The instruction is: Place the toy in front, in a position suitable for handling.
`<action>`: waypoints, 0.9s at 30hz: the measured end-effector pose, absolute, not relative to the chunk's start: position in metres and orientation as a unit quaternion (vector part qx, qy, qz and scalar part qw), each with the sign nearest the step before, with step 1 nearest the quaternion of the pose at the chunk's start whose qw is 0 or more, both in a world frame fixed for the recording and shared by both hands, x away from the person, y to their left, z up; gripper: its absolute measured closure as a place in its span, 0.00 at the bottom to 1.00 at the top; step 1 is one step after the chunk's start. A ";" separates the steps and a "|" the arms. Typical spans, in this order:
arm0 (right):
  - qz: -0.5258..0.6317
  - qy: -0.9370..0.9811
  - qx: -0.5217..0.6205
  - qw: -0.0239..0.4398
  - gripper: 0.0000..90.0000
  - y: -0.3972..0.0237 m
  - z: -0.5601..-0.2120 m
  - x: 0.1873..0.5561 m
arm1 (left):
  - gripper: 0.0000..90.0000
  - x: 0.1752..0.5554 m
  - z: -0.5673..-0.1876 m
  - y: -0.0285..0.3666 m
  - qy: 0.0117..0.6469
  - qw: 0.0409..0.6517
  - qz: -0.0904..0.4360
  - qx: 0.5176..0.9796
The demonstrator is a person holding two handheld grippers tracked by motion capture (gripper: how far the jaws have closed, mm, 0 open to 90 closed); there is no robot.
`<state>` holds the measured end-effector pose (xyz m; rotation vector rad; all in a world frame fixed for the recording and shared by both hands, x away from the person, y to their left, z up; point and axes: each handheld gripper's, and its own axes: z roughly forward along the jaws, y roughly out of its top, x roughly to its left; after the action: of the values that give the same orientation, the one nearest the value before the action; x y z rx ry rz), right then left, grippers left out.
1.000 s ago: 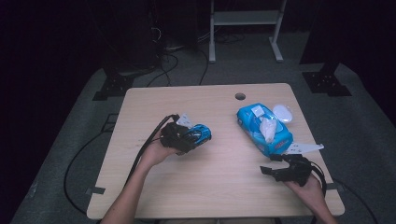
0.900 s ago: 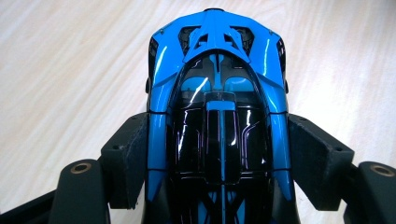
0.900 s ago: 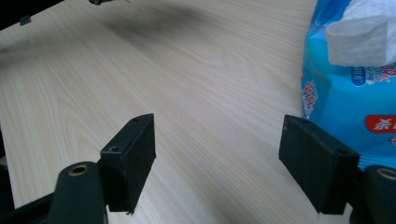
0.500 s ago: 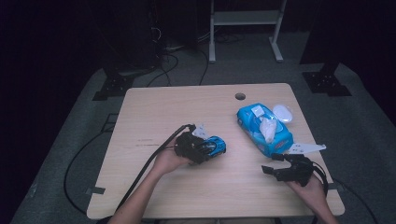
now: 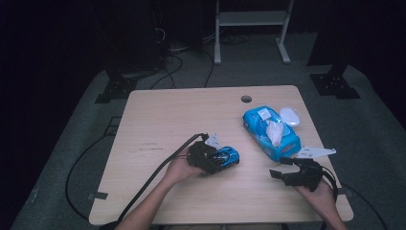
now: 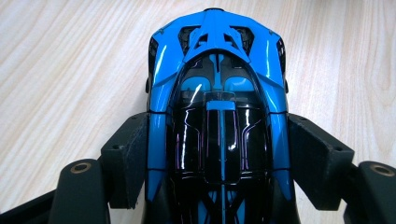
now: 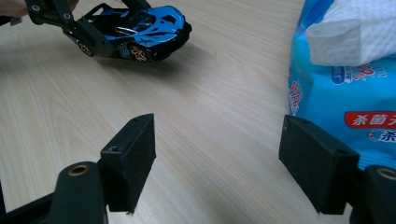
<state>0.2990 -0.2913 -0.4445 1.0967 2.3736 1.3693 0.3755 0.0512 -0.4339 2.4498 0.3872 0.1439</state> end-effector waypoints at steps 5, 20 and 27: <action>0.459 0.802 0.369 0.096 0.29 -0.291 -0.445 0.299 | 0.31 0.371 -0.440 0.044 0.138 0.313 0.051 0.938; 0.459 0.798 0.373 0.119 0.29 -0.293 -0.441 0.298 | 0.31 0.367 -0.455 0.035 0.131 0.300 0.046 0.944; 0.465 0.788 0.376 0.149 0.29 -0.296 -0.431 0.301 | 0.31 0.365 -0.460 0.033 0.130 0.299 0.051 0.944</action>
<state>0.3007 -0.2963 -0.4308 1.0794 2.2645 1.3351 0.3653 0.0328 -0.4595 2.5069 0.3458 0.1354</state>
